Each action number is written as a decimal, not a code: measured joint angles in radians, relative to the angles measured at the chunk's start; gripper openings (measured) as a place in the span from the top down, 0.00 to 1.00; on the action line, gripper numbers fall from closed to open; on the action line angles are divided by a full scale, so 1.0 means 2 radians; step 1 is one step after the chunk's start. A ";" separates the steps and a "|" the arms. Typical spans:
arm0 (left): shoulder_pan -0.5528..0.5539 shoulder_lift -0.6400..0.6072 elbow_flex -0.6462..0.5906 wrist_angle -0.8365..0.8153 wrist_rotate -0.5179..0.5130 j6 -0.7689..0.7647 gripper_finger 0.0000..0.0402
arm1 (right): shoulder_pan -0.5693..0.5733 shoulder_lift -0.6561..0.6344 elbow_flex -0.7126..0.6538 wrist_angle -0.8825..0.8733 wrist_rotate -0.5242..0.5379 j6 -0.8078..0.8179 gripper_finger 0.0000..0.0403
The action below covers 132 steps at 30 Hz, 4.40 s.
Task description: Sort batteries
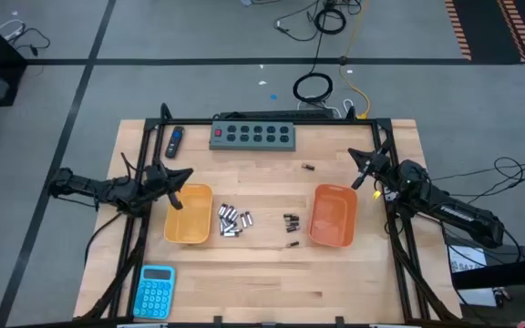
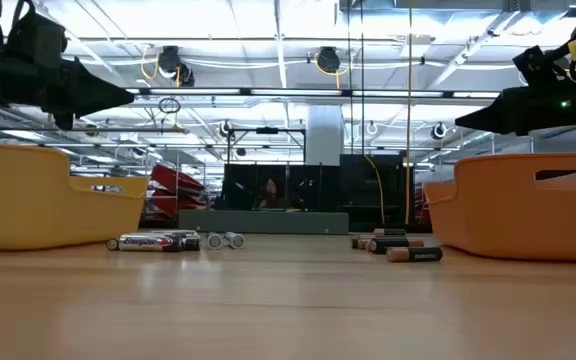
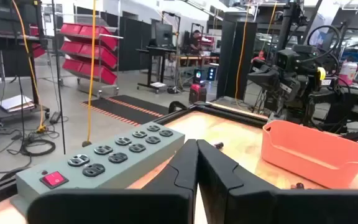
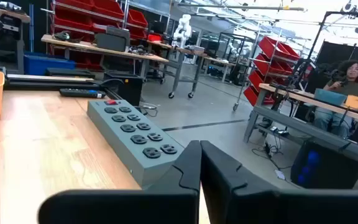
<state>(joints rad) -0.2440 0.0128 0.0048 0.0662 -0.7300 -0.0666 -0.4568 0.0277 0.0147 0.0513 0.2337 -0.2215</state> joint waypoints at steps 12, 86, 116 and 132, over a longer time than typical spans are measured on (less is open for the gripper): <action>0.000 0.000 0.000 0.000 0.000 0.000 0.96 | 0.000 0.000 0.000 0.000 0.000 0.000 1.00; 0.000 0.000 0.000 0.000 0.000 0.000 0.96 | 0.000 0.000 0.000 0.021 0.010 0.004 1.00; 0.000 0.000 0.000 0.041 -0.042 0.001 0.96 | 0.000 0.000 0.000 0.030 -0.004 0.063 1.00; 0.000 0.000 0.000 0.056 -0.059 0.027 0.96 | 0.000 0.002 0.000 0.021 -0.013 0.188 1.00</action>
<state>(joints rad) -0.2432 0.0124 0.0048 0.1789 -0.8472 -0.0128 -0.4566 0.0311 0.0154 0.0937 0.2079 0.1555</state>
